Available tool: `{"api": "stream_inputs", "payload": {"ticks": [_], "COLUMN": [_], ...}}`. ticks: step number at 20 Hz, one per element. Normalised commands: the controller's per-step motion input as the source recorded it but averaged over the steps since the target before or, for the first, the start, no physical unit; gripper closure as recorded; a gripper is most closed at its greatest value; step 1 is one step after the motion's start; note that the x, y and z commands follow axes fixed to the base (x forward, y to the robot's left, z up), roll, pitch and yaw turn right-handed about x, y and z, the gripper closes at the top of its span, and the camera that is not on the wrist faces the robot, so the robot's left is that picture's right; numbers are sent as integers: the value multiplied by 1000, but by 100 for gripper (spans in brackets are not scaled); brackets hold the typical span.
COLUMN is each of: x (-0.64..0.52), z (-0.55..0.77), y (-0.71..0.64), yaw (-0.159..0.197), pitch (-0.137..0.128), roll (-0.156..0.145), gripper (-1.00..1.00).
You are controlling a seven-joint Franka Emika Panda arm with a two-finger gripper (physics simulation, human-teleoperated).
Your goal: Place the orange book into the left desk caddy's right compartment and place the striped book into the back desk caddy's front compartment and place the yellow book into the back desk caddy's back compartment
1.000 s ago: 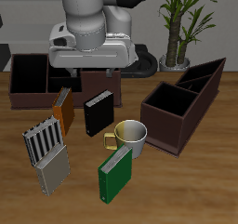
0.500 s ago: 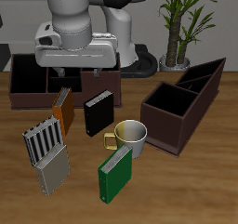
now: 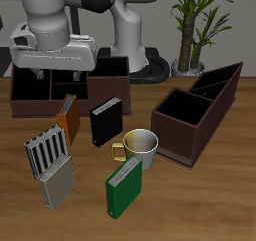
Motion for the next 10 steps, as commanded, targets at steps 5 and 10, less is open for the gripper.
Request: {"api": "stream_inputs", "payload": {"ticks": [5,10], "x": [-22,-311], "z": [-191,-307], "y": [-395,-68], "yaw": [-36,-7], "pitch": [-7,-86], "roll": [-43,-45], "gripper": [-100,-100]}}
